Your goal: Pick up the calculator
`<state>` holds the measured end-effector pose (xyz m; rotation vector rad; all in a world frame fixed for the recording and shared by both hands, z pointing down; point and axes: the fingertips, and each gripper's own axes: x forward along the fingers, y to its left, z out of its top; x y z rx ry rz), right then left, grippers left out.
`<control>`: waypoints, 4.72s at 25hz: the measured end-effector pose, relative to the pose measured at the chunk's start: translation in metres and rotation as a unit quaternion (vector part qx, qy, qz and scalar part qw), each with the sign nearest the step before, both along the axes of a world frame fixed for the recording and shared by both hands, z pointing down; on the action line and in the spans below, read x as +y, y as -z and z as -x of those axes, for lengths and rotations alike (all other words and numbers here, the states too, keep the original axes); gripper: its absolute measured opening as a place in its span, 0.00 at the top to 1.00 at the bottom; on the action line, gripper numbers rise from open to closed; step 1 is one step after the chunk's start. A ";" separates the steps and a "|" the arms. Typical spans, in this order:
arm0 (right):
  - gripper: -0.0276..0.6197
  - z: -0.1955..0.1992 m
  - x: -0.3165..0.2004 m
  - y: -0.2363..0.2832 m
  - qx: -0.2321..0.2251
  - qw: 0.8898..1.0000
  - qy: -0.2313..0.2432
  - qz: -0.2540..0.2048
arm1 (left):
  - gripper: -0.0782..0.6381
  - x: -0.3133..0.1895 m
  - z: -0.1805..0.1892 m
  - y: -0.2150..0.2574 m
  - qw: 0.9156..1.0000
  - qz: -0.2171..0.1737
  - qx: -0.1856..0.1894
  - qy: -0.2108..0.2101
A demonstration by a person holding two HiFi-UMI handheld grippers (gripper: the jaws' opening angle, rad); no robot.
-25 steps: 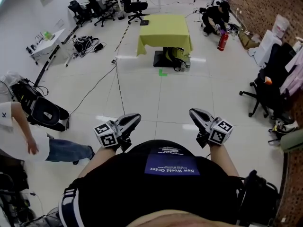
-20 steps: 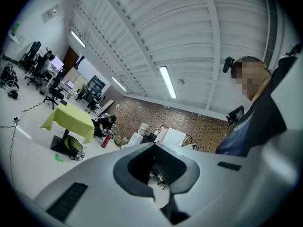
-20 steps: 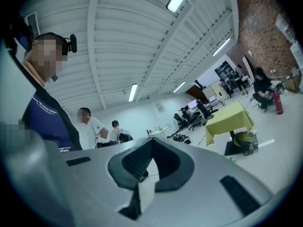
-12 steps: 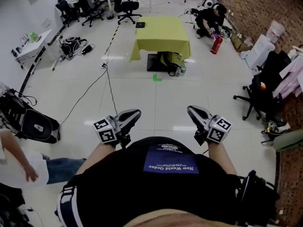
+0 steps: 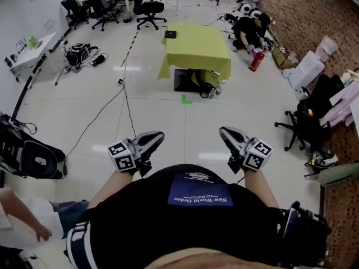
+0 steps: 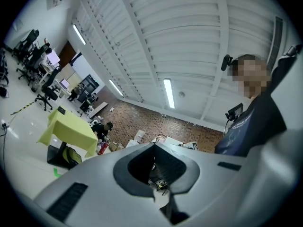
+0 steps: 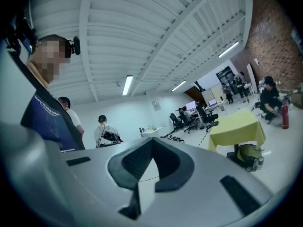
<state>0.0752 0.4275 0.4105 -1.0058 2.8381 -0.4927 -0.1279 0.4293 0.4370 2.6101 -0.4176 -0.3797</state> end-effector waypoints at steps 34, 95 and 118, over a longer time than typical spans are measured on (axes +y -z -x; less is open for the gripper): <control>0.98 -0.153 -0.308 -0.008 -0.027 0.994 0.106 -0.006 | 0.88 -0.270 -0.172 0.006 0.996 0.011 -0.021 0.082; 0.98 -0.105 -0.956 0.007 0.011 0.998 0.065 -0.003 | 0.88 -0.938 -0.145 -0.028 0.999 0.044 -0.030 -0.002; 0.98 -0.114 -1.060 -0.070 -0.021 0.992 0.102 0.069 | 0.74 -1.081 -0.100 -0.174 0.968 0.191 -0.144 0.078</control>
